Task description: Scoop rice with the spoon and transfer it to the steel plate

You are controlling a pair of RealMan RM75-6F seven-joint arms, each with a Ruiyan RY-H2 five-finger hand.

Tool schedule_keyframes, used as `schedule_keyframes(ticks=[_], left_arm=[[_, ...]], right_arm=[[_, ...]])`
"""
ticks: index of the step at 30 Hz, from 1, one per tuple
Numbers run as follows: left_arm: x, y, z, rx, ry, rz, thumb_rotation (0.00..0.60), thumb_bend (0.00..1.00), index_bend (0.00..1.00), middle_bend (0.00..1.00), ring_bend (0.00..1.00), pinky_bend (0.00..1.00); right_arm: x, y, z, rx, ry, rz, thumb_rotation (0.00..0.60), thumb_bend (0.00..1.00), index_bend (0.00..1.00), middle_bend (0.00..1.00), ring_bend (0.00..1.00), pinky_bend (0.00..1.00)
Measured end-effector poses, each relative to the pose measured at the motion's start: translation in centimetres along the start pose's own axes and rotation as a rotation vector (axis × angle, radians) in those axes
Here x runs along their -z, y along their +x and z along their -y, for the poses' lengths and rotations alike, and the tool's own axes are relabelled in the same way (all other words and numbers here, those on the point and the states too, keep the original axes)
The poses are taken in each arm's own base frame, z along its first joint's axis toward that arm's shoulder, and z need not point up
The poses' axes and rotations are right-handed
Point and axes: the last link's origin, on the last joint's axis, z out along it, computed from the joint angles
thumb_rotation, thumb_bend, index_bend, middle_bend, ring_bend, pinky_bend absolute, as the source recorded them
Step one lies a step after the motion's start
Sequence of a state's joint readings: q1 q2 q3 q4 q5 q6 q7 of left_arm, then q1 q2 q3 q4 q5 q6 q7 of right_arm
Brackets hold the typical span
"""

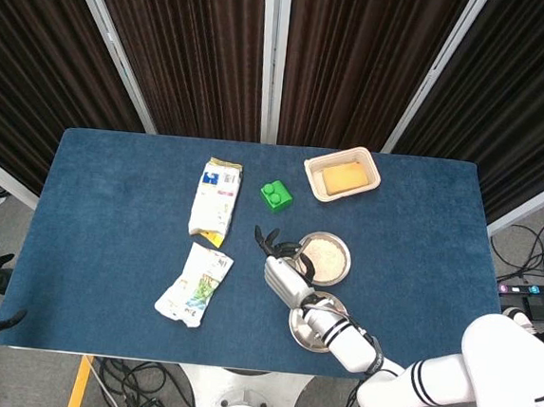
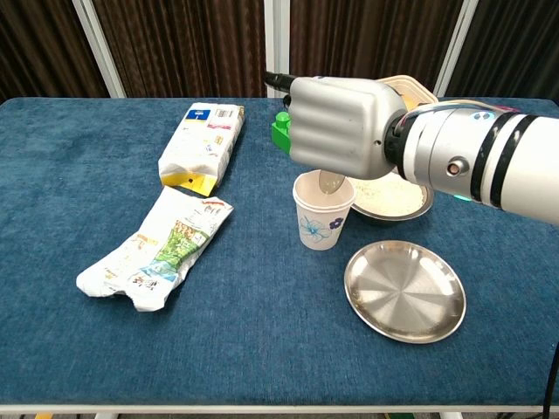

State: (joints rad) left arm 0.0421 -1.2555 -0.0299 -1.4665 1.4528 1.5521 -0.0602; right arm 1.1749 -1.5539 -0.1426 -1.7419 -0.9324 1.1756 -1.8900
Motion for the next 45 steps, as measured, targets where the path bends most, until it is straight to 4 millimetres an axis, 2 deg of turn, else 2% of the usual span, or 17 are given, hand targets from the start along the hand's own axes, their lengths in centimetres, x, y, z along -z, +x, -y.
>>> schedule_keyframes(ticks=[6, 12, 19, 24, 34, 40, 45], left_arm=[[0.2, 0.0, 0.2, 0.002, 0.008, -0.001, 0.600, 0.16, 0.23, 0.14, 0.07, 0.05], [0.2, 0.0, 0.2, 0.004, 0.007, -0.004, 0.600, 0.16, 0.23, 0.14, 0.07, 0.05], [0.0, 0.0, 0.0, -0.001, -0.002, -0.002, 0.600, 0.16, 0.23, 0.14, 0.07, 0.05], [-0.3, 0.3, -0.2, -0.005, -0.012, -0.005, 0.600, 0.16, 0.23, 0.14, 0.07, 0.05], [-1.0, 0.6, -0.8, -0.019, -0.029, 0.001, 0.600, 0.16, 0.23, 0.14, 0.07, 0.05], [-1.1, 0.6, -1.1, -0.021, -0.035, 0.007, 0.600, 0.16, 0.23, 0.14, 0.07, 0.05], [-1.2, 0.7, -1.1, -0.021, -0.036, 0.006, 0.600, 0.16, 0.23, 0.14, 0.07, 0.05]], right_arm=[[0.0, 0.0, 0.2, 0.003, 0.004, -0.008, 0.600, 0.38, 0.70, 0.62, 0.26, 0.00], [0.3, -0.8, -0.9, -0.120, -0.059, 0.004, 0.600, 0.38, 0.70, 0.61, 0.26, 0.00], [1.7, -2.6, -2.4, -0.424, -0.131, 0.023, 0.600, 0.38, 0.69, 0.61, 0.26, 0.00], [3.4, -4.4, -2.5, -0.688, -0.154, 0.039, 0.600, 0.38, 0.69, 0.61, 0.26, 0.00], [7.4, -7.5, 0.1, -1.154, -0.120, 0.041, 0.600, 0.37, 0.68, 0.59, 0.25, 0.00], [9.8, -8.7, 3.0, -1.225, -0.059, 0.016, 0.600, 0.36, 0.65, 0.56, 0.21, 0.00], [10.4, -9.1, 5.5, -1.227, -0.042, 0.009, 0.600, 0.35, 0.64, 0.55, 0.20, 0.00]])
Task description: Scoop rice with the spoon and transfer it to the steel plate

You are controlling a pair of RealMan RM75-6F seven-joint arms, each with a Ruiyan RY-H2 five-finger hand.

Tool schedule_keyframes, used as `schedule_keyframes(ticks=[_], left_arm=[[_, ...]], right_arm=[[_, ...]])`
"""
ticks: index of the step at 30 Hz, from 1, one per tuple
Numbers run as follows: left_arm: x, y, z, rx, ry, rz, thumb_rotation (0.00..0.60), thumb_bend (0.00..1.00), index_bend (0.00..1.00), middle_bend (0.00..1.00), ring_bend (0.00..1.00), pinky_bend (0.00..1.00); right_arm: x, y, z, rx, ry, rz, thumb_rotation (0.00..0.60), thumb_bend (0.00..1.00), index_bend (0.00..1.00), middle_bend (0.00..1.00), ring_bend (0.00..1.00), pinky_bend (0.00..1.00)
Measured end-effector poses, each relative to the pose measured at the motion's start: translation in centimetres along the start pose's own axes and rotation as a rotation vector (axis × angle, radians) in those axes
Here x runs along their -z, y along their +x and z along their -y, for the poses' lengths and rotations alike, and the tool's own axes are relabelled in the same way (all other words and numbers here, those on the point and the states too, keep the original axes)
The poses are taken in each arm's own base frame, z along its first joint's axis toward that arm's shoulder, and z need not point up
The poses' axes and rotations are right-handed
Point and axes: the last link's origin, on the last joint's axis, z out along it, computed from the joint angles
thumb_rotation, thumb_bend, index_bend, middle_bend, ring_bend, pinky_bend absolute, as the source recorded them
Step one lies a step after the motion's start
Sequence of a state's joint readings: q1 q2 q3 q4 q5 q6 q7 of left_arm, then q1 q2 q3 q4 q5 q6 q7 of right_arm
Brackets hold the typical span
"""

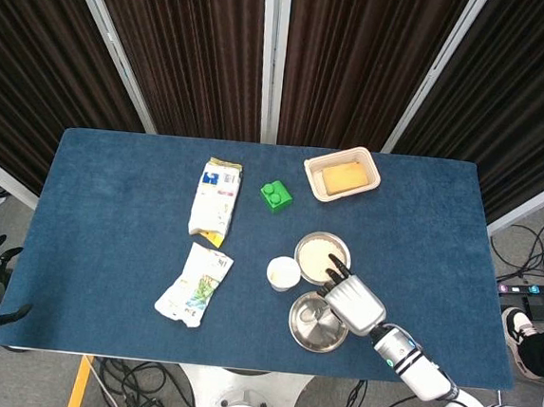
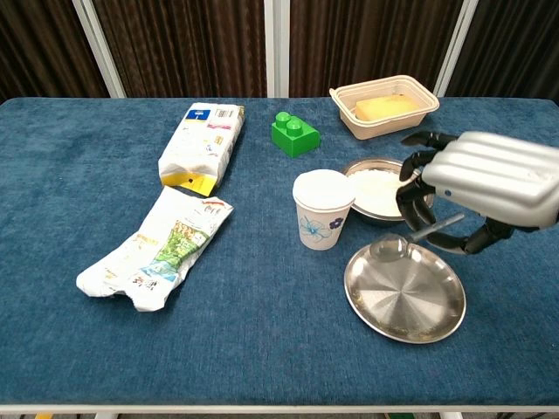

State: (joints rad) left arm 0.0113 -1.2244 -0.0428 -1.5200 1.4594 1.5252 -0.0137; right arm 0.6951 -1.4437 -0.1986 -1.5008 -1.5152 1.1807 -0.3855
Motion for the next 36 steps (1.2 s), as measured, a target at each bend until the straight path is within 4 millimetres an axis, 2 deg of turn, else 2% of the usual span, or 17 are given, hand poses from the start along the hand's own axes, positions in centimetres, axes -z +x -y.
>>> schedule_keyframes(ticks=[5, 10, 15, 21, 25, 27, 31, 36], left_arm=[[0.0, -0.1, 0.0, 0.003, 0.001, 0.004, 0.600, 0.16, 0.23, 0.14, 0.07, 0.05], [-0.1, -0.2, 0.1, 0.005, 0.000, 0.002, 0.600, 0.16, 0.23, 0.14, 0.07, 0.05], [0.2, -0.2, 0.2, 0.008, 0.006, 0.005, 0.600, 0.16, 0.23, 0.14, 0.07, 0.05], [0.1, -0.3, 0.2, 0.011, 0.001, 0.004, 0.600, 0.16, 0.23, 0.14, 0.07, 0.05], [0.0, -0.4, 0.1, 0.012, -0.005, 0.003, 0.600, 0.16, 0.23, 0.14, 0.07, 0.05], [-0.1, -0.4, 0.1, 0.013, -0.009, 0.006, 0.600, 0.16, 0.23, 0.14, 0.07, 0.05], [-0.3, -0.6, -0.1, 0.017, -0.017, 0.010, 0.600, 0.16, 0.23, 0.14, 0.07, 0.05], [-0.5, -0.8, -0.4, 0.016, -0.029, 0.015, 0.600, 0.16, 0.23, 0.14, 0.07, 0.05]], right_arm=[[0.2, -1.9, 1.0, 0.001, 0.015, -0.006, 0.600, 0.34, 0.60, 0.53, 0.18, 0.00], [-0.1, -2.8, 1.8, 0.009, 0.022, -0.020, 0.600, 0.33, 0.50, 0.46, 0.14, 0.00], [0.0, -2.8, 2.0, 0.006, 0.009, -0.027, 0.600, 0.33, 0.38, 0.40, 0.12, 0.00], [1.4, -1.9, 0.8, -0.017, -0.059, -0.052, 0.600, 0.33, 0.31, 0.35, 0.11, 0.00], [3.3, -0.4, -1.4, -0.055, -0.167, -0.099, 0.600, 0.33, 0.27, 0.31, 0.11, 0.00], [4.5, 0.3, -2.6, -0.079, -0.233, -0.129, 0.600, 0.33, 0.21, 0.25, 0.08, 0.00], [8.5, 2.0, -5.6, -0.148, -0.402, -0.185, 0.600, 0.33, 0.08, 0.13, 0.00, 0.00], [13.2, 3.3, -7.4, -0.242, -0.553, -0.227, 0.600, 0.33, 0.03, 0.08, 0.00, 0.00]])
